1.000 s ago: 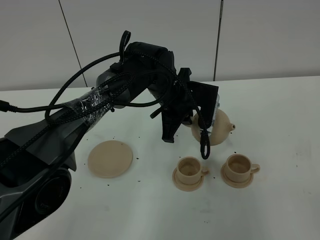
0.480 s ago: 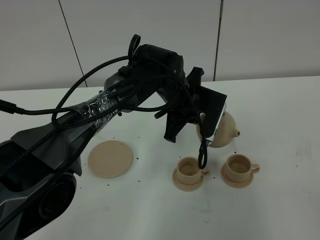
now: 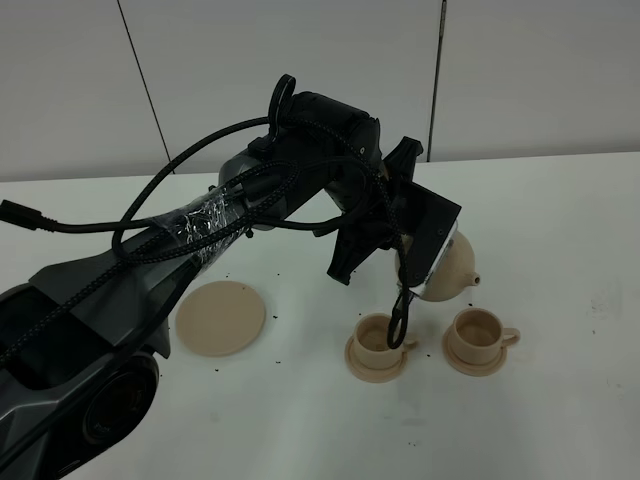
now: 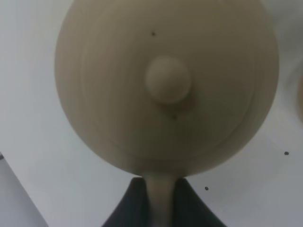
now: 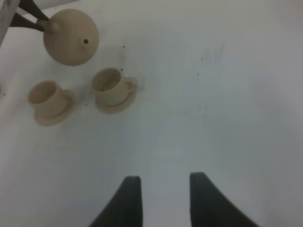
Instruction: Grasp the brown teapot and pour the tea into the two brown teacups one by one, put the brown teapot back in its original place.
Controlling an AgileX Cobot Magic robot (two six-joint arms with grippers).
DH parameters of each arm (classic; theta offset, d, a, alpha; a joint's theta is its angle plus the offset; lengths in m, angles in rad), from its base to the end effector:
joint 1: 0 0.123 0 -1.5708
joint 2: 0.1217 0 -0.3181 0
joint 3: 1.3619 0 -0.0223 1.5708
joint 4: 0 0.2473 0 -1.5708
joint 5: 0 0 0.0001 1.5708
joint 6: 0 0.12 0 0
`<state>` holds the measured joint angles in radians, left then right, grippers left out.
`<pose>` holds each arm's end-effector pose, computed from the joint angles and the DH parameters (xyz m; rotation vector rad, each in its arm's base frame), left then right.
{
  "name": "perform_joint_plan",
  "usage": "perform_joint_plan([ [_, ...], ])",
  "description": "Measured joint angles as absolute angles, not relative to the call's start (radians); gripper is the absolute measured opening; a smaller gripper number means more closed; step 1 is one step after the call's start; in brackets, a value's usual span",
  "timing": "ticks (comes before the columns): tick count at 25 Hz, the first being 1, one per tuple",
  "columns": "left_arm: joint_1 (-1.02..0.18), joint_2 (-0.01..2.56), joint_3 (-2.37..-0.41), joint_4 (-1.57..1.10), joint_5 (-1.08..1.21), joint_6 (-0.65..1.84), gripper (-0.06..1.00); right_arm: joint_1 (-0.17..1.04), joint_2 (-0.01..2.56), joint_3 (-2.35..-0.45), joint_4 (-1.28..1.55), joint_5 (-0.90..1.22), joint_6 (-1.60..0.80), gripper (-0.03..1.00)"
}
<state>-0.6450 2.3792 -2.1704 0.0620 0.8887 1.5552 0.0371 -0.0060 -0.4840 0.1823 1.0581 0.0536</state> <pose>0.4565 -0.3362 0.2038 2.3632 1.1652 0.4036 -0.0162 0.0184 0.2592 0.0098 2.0492 0.2750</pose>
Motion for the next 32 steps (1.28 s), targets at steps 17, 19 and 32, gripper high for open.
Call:
perform_joint_plan([
  [17, -0.664, 2.388, -2.170, 0.109, 0.881, 1.693, 0.17, 0.037, -0.006, -0.484, 0.182, 1.058, 0.054, 0.24],
  [19, -0.664, 2.399, -2.170, 0.111, 0.878, 1.697, 0.17, 0.037, -0.006, -0.484, 0.182, 1.058, 0.054, 0.24],
  [32, -0.672, 2.409, -2.170, 0.133, 0.826, 1.720, 0.17, 0.037, -0.006, -0.484, 0.182, 1.058, 0.054, 0.24],
])
